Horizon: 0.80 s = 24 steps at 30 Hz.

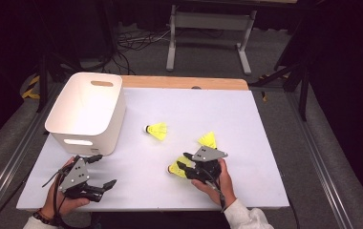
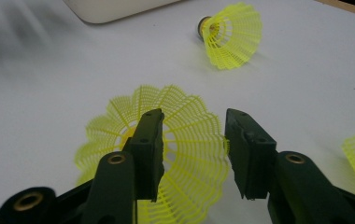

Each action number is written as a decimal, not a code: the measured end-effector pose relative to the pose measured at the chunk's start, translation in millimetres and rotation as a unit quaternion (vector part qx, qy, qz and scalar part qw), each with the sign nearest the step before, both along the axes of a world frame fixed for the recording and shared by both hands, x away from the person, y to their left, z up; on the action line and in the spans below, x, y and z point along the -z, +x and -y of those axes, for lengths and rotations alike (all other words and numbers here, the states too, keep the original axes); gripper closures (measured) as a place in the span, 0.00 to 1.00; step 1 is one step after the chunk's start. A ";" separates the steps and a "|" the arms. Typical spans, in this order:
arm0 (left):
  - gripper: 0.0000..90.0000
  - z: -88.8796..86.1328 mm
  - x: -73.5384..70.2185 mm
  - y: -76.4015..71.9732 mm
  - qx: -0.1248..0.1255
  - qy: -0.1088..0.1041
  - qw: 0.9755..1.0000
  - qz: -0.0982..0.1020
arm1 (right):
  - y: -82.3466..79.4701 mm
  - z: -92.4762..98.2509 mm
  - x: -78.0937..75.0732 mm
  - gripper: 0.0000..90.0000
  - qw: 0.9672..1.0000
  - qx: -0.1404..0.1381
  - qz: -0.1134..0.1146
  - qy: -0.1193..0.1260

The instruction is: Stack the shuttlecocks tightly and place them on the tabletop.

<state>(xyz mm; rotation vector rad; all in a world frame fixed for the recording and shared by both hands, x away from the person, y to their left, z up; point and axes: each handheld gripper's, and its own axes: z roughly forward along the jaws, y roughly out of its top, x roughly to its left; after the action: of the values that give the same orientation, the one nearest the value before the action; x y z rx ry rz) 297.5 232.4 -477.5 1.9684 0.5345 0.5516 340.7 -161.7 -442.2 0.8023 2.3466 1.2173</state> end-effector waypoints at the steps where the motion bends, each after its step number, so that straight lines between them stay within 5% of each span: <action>1: 0.09 0.1 0.0 0.0 0.001 0.000 1.000 0.000 | -0.2 2.3 -0.6 0.64 1.000 0.001 0.000 -0.001; 8: 0.09 1.9 0.7 0.6 0.002 0.004 1.000 -0.002 | -4.1 22.6 -1.8 0.61 1.000 0.008 0.003 -0.013; 24: 0.09 2.6 1.0 0.7 0.004 0.007 1.000 -0.003 | -7.5 35.6 1.4 0.53 0.999 0.010 -0.002 -0.043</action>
<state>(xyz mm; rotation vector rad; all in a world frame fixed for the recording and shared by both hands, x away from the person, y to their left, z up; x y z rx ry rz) 298.2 229.8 -478.5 1.9843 0.5281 0.5471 333.2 -197.3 -443.7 0.7987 2.3709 1.1006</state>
